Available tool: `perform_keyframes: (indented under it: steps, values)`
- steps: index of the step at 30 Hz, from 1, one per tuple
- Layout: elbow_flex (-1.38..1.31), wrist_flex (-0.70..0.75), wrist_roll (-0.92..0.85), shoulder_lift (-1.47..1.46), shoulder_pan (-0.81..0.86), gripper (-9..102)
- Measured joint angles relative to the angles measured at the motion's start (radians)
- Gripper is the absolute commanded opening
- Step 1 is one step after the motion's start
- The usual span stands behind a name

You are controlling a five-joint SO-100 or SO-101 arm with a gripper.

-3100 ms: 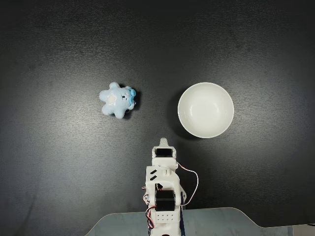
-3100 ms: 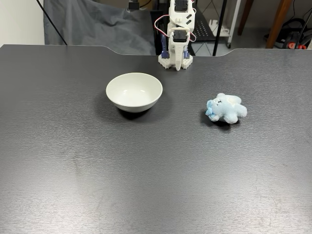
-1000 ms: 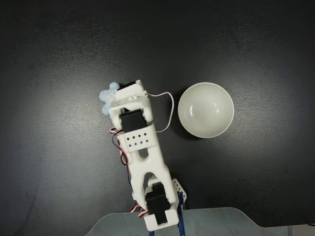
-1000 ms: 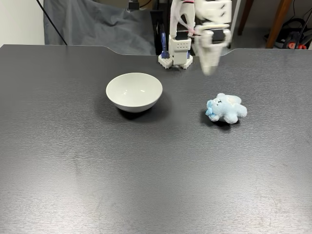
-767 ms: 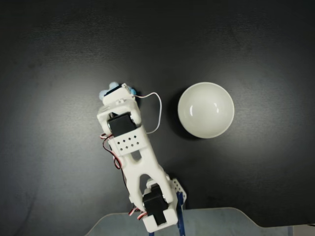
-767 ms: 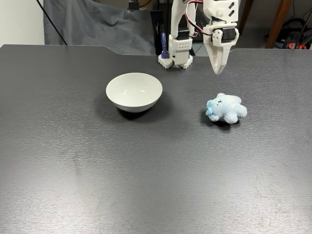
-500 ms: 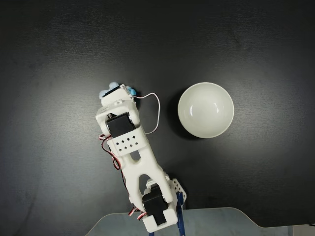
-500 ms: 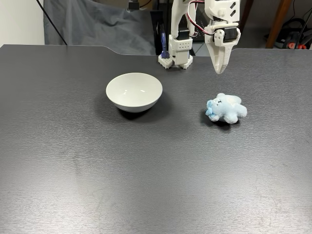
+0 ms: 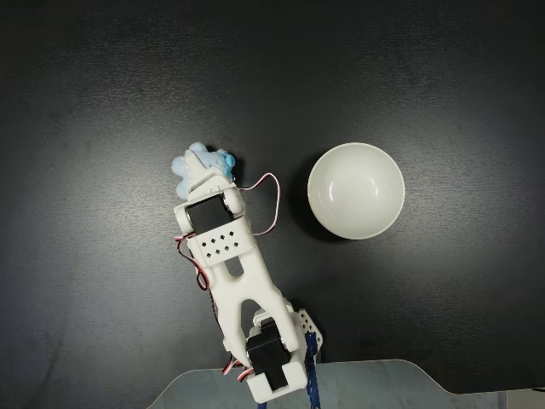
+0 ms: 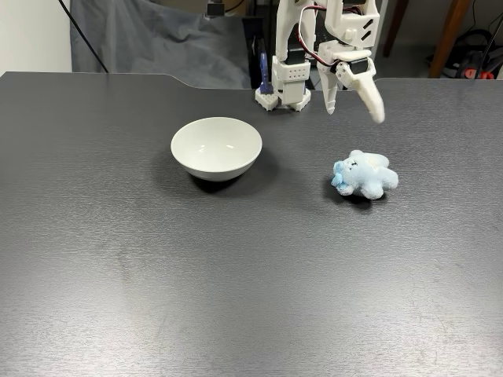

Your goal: Grasp a skyblue doll and put it in the white bowl.

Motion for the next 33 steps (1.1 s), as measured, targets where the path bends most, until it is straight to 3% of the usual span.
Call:
perform_keyframes:
  steps: [6,17,33]
  values:
    - [0.000,0.000,-0.003,-0.014,-0.002,72]
    - [-0.028,-0.040,-0.003,-0.356,-0.032,72]
    - [-0.206,-0.077,-0.005,-0.416,-0.175,72]
